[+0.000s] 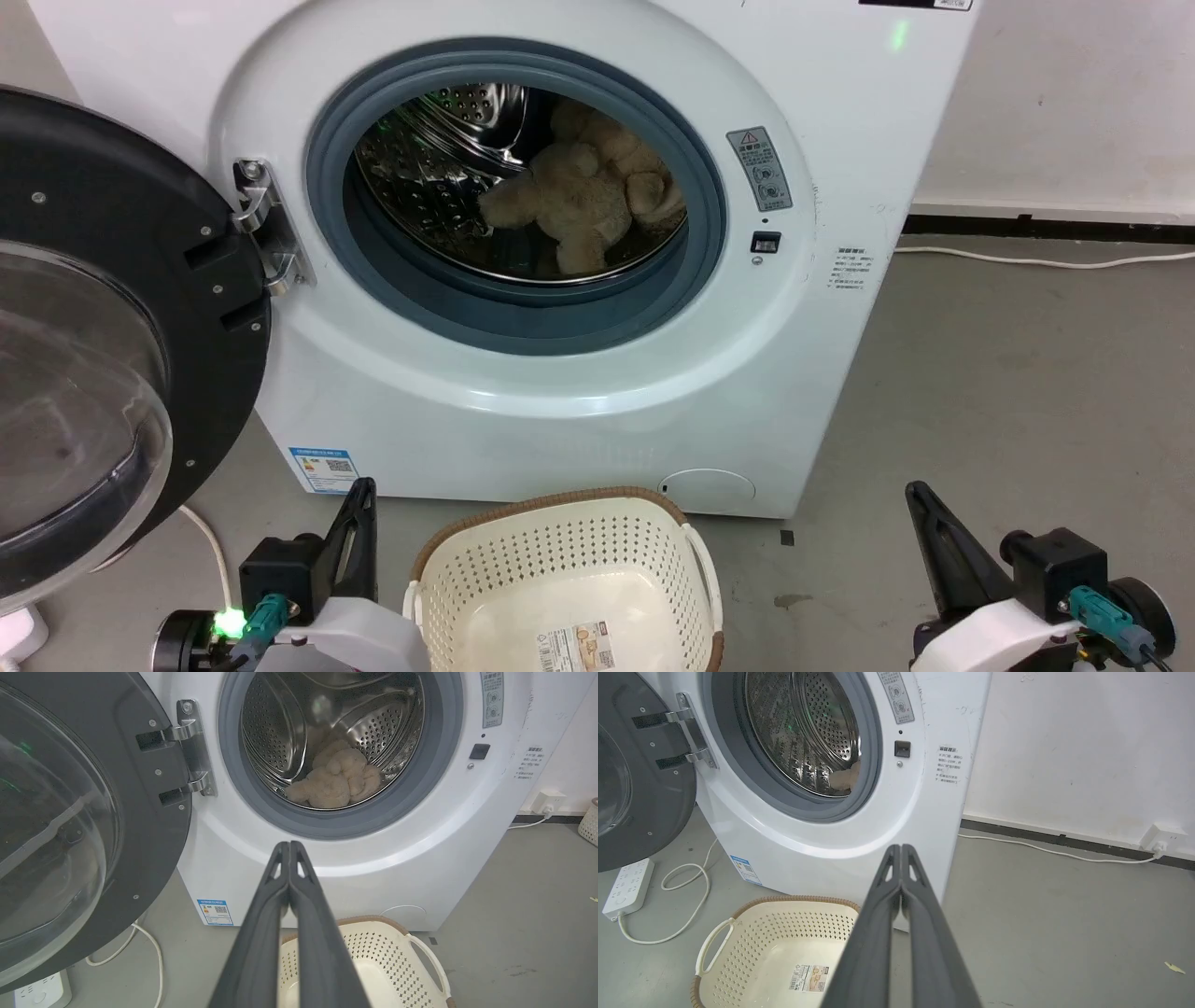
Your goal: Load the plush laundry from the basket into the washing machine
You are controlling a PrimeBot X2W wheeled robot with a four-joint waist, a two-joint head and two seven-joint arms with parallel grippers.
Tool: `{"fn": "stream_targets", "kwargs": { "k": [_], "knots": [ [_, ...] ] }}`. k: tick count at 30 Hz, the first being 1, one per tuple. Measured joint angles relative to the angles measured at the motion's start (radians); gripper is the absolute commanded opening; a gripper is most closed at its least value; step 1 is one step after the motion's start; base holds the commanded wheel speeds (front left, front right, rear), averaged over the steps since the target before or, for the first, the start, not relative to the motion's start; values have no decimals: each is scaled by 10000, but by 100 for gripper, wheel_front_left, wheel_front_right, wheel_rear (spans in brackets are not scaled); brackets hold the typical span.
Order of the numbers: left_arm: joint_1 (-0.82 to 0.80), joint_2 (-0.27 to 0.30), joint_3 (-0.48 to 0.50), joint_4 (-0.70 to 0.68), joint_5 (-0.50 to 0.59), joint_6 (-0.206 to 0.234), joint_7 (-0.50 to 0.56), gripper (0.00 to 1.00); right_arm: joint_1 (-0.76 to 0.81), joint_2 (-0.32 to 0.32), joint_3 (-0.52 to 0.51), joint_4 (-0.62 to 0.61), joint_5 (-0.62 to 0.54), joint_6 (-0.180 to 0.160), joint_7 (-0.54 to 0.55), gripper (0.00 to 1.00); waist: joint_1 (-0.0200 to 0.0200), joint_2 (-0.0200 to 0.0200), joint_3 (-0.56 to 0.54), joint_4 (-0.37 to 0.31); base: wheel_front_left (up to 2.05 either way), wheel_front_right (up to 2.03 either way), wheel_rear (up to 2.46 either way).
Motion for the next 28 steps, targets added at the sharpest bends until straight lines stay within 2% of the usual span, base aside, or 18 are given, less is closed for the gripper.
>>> {"fn": "stream_targets", "kwargs": {
  "k": [28],
  "knots": [
    [-40, -318, 439, -226, 646, -178, 343, 0, -186, 0, -50, -261, -320, 0, 355, 0, -1, 0, 70, 13, 0, 0, 0]
  ]
}}
